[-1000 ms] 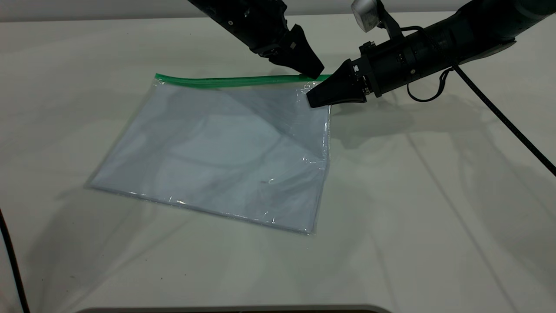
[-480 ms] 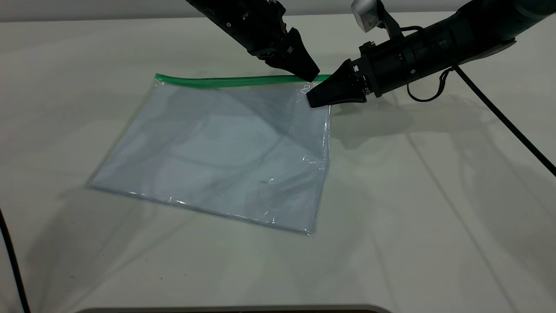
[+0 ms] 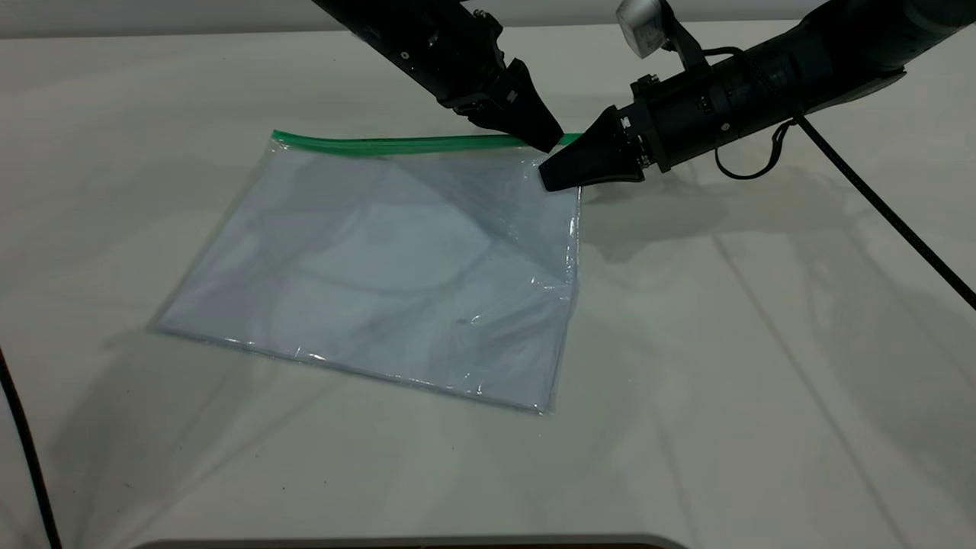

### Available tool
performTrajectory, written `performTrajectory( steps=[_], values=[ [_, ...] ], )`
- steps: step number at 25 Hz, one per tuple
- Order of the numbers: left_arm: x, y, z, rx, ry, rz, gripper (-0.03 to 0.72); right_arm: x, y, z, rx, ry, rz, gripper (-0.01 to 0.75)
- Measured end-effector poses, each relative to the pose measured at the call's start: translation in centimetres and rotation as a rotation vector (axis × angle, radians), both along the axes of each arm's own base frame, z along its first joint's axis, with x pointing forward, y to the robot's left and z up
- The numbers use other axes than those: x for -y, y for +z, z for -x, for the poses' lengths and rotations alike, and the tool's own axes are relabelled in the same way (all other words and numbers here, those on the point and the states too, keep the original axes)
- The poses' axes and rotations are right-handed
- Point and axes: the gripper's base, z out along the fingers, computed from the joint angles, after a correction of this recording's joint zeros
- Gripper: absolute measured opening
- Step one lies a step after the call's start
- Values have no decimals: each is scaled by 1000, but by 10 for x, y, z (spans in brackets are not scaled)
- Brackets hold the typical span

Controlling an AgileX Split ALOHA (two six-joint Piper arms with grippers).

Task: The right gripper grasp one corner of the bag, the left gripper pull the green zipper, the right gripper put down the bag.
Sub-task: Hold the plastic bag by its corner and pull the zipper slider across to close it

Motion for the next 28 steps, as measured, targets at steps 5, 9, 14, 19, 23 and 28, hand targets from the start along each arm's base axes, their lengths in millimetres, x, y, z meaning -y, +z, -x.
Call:
performTrajectory(
  steps=[5,9,14,19,23,28],
  values=[
    [0,0,0,7,-7,1,220,0,0,0,0,-1,1,35],
    [0,0,0,13,-15,1,152,0,0,0,0,-1,1,35],
    [0,0,0,16,-18,1,102,0,0,0,0,-1,1,35],
    [-1,-1,0,27,-24,-8,77,0,0,0,0,-4,0,35],
    [-2,-1,-1,32,-22,-9,75,4,0,-2,0,-14,-1,35],
    [-7,-1,-4,34,-13,-7,75,9,0,-4,0,-29,-5,35]
  ],
)
